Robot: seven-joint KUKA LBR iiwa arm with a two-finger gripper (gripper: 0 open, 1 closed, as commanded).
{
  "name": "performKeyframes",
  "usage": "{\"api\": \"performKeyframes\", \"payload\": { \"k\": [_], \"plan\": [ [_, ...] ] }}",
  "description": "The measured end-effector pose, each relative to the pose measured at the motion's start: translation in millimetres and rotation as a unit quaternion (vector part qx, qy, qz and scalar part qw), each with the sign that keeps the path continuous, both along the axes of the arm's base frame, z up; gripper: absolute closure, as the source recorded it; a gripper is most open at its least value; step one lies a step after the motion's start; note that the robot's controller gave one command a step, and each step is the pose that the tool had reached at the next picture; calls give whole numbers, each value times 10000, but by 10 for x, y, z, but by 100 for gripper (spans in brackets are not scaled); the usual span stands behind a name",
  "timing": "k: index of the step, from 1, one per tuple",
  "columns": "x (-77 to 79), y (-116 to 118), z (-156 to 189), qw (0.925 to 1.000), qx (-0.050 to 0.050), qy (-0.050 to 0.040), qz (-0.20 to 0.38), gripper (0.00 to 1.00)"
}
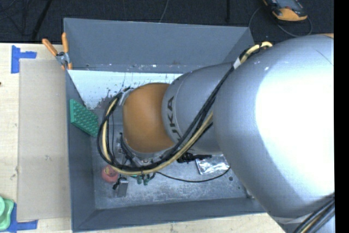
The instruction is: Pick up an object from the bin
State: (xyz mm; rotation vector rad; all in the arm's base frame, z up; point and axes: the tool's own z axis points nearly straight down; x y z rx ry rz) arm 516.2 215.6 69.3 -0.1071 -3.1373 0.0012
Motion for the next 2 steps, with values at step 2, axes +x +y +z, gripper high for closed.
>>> {"api": "performKeyframes", "payload": {
  "k": [2],
  "plan": [
    [187,22,1631,9998,20,-56,177,100]
  ]
}}
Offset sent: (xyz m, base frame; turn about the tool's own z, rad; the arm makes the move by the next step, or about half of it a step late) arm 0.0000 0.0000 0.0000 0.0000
